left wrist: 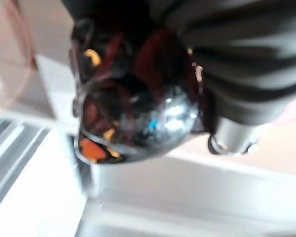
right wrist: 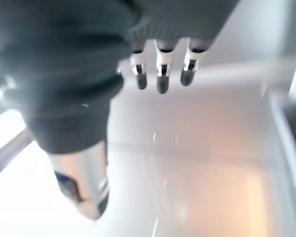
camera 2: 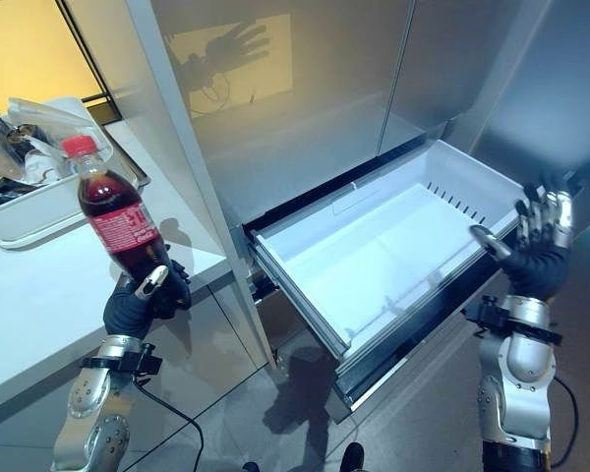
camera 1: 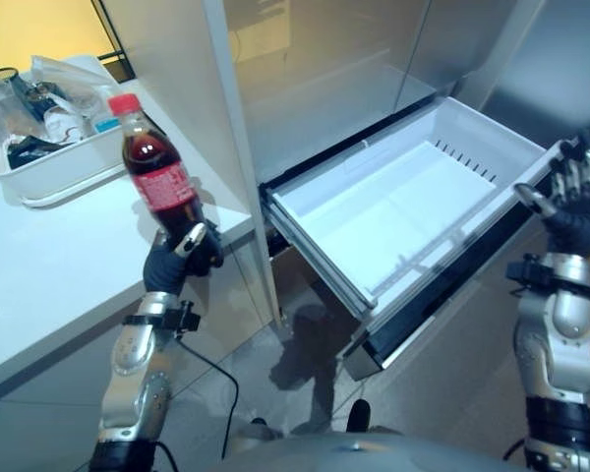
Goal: Take the drinks into the refrigerator
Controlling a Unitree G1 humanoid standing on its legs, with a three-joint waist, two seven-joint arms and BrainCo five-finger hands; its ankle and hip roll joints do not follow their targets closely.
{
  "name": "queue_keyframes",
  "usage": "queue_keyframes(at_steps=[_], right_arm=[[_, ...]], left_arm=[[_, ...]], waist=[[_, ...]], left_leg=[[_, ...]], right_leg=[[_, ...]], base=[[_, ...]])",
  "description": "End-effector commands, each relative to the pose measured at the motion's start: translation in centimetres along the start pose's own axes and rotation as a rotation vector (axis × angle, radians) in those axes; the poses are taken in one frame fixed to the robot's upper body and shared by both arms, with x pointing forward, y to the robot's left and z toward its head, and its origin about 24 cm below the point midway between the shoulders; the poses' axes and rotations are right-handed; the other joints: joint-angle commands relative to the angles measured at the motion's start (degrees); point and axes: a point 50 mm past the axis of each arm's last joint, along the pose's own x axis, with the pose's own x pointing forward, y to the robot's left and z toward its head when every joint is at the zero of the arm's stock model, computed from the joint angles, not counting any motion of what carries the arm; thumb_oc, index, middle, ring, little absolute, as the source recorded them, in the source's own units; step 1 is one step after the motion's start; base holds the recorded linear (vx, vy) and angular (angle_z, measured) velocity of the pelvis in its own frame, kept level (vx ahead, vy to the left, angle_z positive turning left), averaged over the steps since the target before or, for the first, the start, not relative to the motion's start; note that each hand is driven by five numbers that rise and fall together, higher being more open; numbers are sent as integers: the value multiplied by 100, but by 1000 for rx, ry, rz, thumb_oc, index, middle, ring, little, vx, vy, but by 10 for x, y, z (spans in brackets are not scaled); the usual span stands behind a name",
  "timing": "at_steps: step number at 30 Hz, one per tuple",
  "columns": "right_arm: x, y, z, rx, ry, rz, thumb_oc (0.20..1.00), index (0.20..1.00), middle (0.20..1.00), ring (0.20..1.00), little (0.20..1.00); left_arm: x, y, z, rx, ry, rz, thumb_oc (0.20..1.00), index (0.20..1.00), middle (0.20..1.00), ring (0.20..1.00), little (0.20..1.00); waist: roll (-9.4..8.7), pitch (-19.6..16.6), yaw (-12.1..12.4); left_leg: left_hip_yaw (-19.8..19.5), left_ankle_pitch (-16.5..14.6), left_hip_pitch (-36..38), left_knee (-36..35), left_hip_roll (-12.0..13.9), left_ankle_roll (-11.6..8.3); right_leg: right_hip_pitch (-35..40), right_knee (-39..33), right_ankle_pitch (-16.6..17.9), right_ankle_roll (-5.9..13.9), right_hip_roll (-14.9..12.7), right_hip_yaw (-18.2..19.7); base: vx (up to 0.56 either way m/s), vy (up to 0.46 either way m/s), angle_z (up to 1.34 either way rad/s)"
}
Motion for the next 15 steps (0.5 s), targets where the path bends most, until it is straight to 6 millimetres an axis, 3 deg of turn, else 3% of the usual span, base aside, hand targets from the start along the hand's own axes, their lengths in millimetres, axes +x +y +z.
queue_keyframes(at_steps=[1,8,10,12,15], right_arm=[[23,8,21,-70,-115,132,1000,1000,1000,1000,1000],[30,19,-5,-81,40,320,1000,1000,1000,1000,1000],[28,32,-39,-44,229,481,1000,1000,1000,1000,1000],[30,35,-41,-44,239,516,1000,1000,1000,1000,1000],[18,55,-64,-4,370,663,1000,1000,1000,1000,1000]], left_arm=[[16,-7,31,113,-150,-139,200,200,200,200,200],[20,-11,26,160,-99,-233,200,200,200,200,200],[24,-19,13,179,-34,-316,200,200,200,200,200],[26,-21,12,187,-29,-331,200,200,200,200,200],[31,-32,4,239,6,-404,200,200,200,200,200]], waist=[[-189,-170,116],[-240,-201,209],[-275,-233,304],[-273,-228,306],[-266,-240,353]], left_leg=[[-146,-149,-168,1,-306,235],[-160,-126,-168,1,-298,209],[-165,-96,-165,1,-291,185],[-159,-94,-161,1,-291,180],[-178,-77,-160,1,-297,172]], right_leg=[[636,259,-616,259,3,-56],[658,266,-606,256,-1,-112],[670,275,-592,255,-8,-142],[681,273,-592,255,-5,-151],[701,279,-602,252,13,-185]], base=[[0,0,0],[0,0,0],[-35,-8,2],[-8,-1,2],[0,0,0]])
